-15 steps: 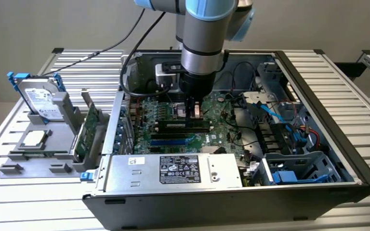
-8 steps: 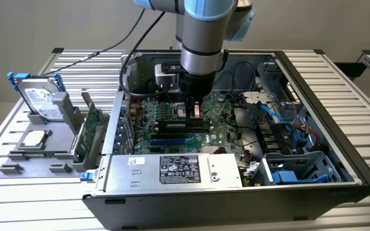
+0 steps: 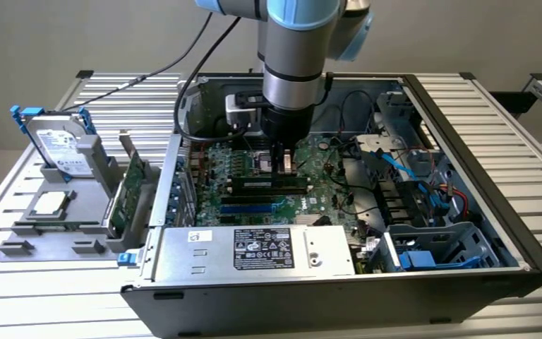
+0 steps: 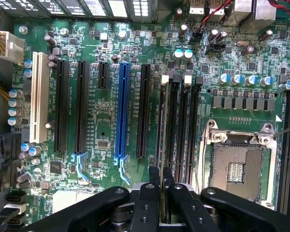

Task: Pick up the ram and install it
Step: 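Insert the ram into the slot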

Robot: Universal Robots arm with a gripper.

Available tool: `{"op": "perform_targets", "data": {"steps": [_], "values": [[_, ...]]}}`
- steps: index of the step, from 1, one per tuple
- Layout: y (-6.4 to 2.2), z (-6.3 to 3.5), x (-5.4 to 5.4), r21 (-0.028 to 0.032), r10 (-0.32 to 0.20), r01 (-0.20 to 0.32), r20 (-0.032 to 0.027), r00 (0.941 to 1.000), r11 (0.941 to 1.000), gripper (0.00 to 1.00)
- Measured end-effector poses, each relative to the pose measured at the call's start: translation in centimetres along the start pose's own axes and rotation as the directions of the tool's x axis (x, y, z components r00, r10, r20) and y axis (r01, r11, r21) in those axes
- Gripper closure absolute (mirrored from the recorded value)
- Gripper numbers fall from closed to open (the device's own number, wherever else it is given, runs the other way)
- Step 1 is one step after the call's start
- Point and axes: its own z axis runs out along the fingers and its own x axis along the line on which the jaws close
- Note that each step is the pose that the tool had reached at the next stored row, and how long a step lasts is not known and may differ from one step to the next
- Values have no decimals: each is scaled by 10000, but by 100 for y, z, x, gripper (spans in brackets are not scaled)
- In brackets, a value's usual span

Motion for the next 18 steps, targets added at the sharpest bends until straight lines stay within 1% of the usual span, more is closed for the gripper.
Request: {"op": "perform_targets", "data": {"steps": [6, 18], "values": [[0, 1, -1, 33, 0, 0, -7, 10000, 10000, 86], [6, 11, -1, 59, 1, 0, -11, 10000, 10000, 86]]}}
